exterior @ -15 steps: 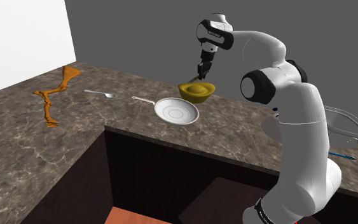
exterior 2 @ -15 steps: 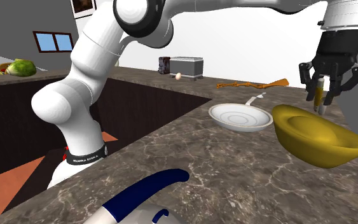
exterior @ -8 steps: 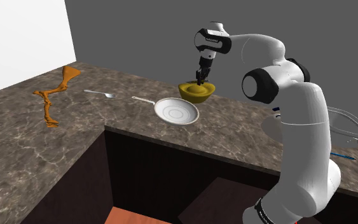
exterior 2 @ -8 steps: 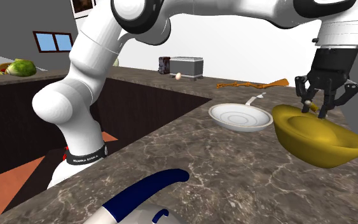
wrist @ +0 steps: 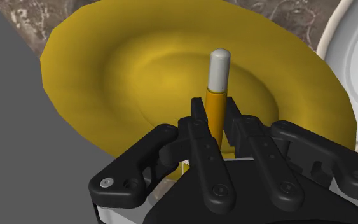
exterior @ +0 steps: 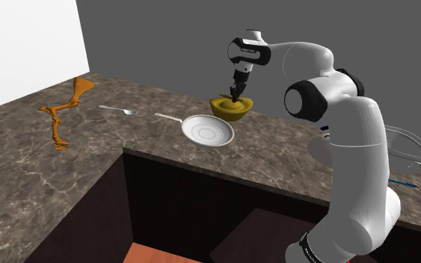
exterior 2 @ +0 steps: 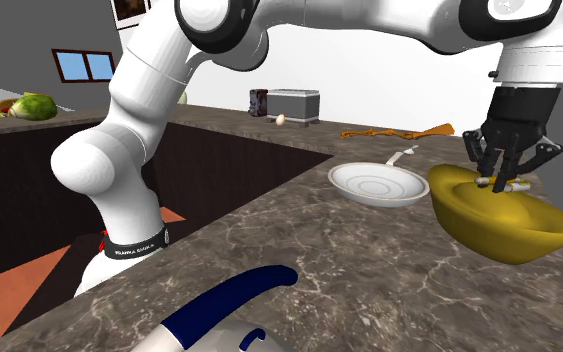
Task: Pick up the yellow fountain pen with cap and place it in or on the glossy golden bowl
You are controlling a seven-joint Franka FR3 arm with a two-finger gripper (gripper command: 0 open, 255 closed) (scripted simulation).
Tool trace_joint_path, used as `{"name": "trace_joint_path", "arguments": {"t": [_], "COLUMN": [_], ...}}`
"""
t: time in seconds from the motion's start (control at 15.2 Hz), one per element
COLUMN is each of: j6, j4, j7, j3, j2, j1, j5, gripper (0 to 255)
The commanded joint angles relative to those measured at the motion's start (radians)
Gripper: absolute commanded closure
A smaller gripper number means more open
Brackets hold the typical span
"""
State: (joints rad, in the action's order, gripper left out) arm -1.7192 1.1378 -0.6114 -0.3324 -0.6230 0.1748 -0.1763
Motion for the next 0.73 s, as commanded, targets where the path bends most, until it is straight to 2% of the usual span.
{"name": "trace_joint_path", "arguments": {"t": [0.0, 0.07, 0.4, 0.66], "j6": [0.000, 0.000, 0.000, 0.151], "j4": [0.000, 0.000, 0.000, -0.187], "j7": [0.000, 0.000, 0.000, 0.008], "j3": [0.000, 0.000, 0.000, 0.002], "j2": [0.000, 0.000, 0.000, -0.034], "j1": [0.000, 0.000, 0.000, 0.027], "j5": [0.000, 0.000, 0.000, -0.006], "gripper": [255, 0, 0, 0]}}
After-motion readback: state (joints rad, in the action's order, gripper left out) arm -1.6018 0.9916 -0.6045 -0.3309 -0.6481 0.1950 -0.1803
